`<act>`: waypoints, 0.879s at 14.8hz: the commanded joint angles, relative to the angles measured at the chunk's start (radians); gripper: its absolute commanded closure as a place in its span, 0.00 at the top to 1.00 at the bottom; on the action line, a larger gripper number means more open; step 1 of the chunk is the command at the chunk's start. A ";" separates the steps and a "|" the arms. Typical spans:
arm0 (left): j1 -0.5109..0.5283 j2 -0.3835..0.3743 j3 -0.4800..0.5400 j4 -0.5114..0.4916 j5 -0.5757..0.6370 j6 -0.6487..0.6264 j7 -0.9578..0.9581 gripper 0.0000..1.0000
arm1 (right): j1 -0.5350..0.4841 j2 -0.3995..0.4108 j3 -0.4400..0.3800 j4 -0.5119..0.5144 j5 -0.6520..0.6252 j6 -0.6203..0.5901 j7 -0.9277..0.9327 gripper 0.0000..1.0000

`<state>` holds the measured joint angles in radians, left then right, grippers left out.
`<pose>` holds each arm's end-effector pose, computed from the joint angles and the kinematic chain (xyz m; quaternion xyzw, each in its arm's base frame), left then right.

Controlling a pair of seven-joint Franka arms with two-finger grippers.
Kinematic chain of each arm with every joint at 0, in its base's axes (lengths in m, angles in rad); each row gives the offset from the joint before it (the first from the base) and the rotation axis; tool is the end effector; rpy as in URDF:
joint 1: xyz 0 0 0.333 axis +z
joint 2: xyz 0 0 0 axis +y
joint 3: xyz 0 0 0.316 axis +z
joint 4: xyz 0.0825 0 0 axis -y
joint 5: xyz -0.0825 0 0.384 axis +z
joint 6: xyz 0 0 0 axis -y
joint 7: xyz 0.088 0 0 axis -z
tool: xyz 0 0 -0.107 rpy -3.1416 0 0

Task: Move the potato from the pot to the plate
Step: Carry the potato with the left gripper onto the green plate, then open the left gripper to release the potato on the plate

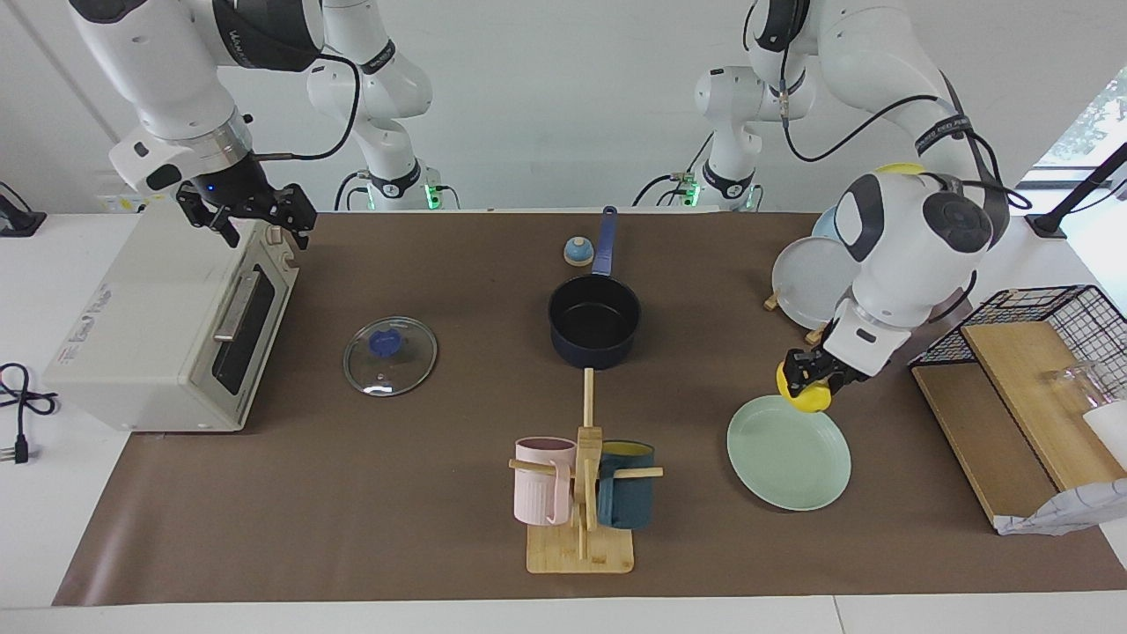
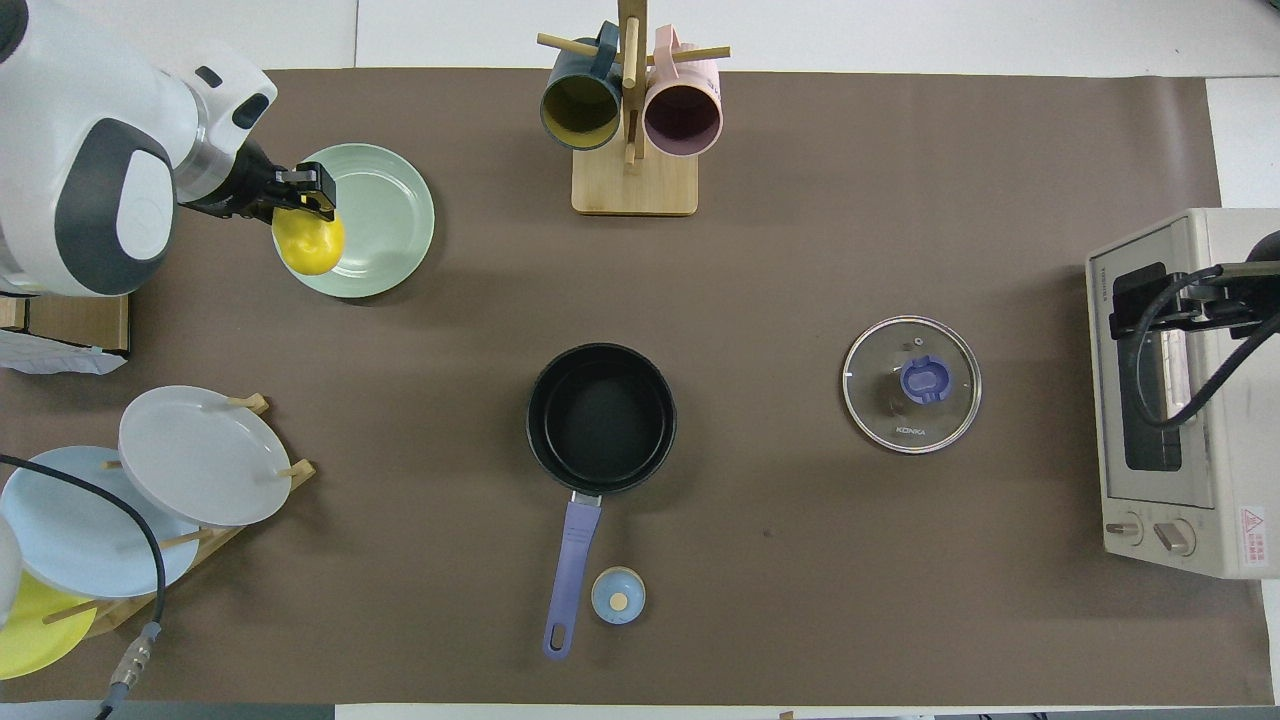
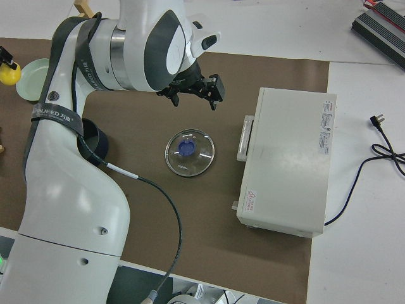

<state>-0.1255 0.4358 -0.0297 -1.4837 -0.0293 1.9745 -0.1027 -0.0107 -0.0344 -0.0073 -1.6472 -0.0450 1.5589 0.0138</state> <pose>0.6829 -0.1056 0.4291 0.9992 -0.0193 0.0248 0.0232 0.5406 -0.0147 0.6065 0.9993 -0.0155 -0.0270 0.0223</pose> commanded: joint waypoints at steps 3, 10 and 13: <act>0.017 0.144 -0.010 0.063 0.071 0.101 0.035 0.00 | -0.017 -0.010 0.012 -0.011 0.004 -0.007 -0.009 1.00; 0.010 0.159 -0.010 0.031 0.074 0.179 0.040 0.00 | -0.006 -0.012 0.020 -0.013 0.008 -0.028 -0.012 1.00; 0.010 0.156 -0.009 0.023 0.077 0.179 0.043 0.79 | -0.006 -0.015 0.020 -0.014 0.008 -0.025 -0.015 1.00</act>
<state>-0.1178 0.5876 -0.0359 -1.4553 0.0218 2.1328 -0.0693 -0.0065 -0.0343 0.0047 -1.6496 -0.0448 1.5390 0.0136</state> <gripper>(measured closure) 0.410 0.000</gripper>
